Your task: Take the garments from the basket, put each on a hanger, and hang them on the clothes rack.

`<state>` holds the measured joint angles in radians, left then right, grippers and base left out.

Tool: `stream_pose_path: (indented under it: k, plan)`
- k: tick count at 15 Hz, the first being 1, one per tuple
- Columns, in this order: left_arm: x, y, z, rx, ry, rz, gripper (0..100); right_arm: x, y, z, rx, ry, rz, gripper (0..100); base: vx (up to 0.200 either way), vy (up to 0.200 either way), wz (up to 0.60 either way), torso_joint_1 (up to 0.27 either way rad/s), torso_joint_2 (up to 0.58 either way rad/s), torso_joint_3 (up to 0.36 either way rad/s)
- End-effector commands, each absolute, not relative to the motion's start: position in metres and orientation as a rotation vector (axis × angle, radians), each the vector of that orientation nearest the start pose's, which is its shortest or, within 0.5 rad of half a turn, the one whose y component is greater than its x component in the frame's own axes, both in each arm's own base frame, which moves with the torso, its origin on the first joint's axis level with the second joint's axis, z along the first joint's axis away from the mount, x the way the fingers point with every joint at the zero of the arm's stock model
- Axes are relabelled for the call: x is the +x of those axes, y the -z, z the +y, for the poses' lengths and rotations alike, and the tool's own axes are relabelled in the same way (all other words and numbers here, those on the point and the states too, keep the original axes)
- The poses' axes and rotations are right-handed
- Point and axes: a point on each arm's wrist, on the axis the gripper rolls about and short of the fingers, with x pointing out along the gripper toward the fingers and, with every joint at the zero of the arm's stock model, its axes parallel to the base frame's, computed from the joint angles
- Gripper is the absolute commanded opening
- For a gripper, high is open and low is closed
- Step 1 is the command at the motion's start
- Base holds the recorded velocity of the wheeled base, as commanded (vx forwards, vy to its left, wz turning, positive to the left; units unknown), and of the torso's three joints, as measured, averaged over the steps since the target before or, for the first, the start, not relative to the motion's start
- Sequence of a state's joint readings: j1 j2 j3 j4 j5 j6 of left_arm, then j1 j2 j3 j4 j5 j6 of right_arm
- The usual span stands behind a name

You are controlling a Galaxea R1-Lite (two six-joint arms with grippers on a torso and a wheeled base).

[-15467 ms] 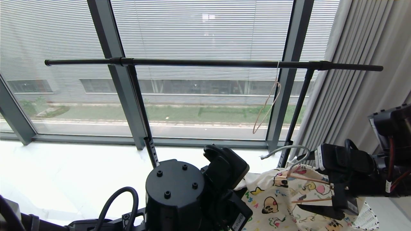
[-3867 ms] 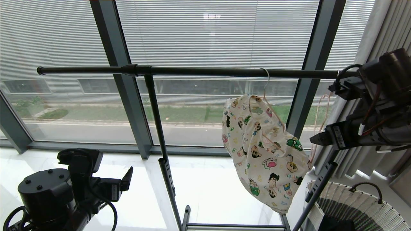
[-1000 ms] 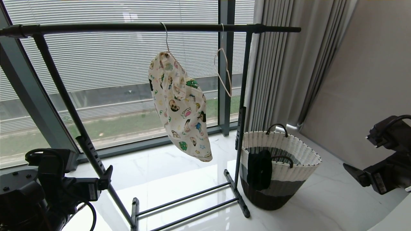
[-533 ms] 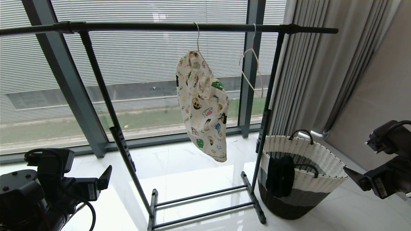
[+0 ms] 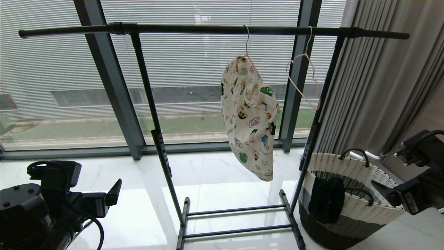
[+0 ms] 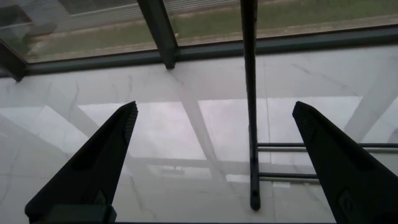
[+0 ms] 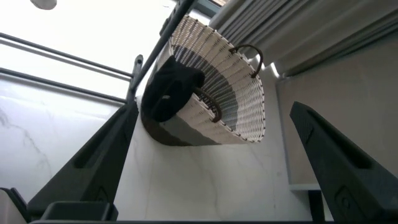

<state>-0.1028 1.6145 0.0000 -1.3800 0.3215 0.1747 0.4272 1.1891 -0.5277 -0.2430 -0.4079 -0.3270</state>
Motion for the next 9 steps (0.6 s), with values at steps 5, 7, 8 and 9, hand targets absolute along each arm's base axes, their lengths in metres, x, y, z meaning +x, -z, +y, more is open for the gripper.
stream_pose_path:
  k: [5, 7, 8, 9]
  plan:
    - [0.1793, -0.0983, -0.0110, 0.223, -0.201, 0.249, 100, 0.1542, -0.1885, 0.0605, -0.494, -0.083, 0.383, 100, 0.000, 0.000, 0.00, 0.000, 0.00, 0.000]
    - [0.1793, -0.0983, -0.0110, 0.223, -0.201, 0.249, 100, 0.1540, -0.1876, 0.0604, -0.496, -0.084, 0.386, 100, 0.000, 0.000, 0.00, 0.000, 0.00, 0.000]
    - [0.1792, -0.0985, -0.0107, 0.222, -0.203, 0.248, 100, 0.1527, -0.1856, 0.0598, -0.502, -0.085, 0.392, 100, 0.000, 0.000, 0.00, 0.000, 0.00, 0.000]
    - [0.1788, -0.0994, -0.0104, 0.221, -0.204, 0.243, 100, 0.1502, -0.1852, 0.0587, -0.503, -0.085, 0.389, 100, 0.000, 0.000, 0.00, 0.000, 0.00, 0.000]
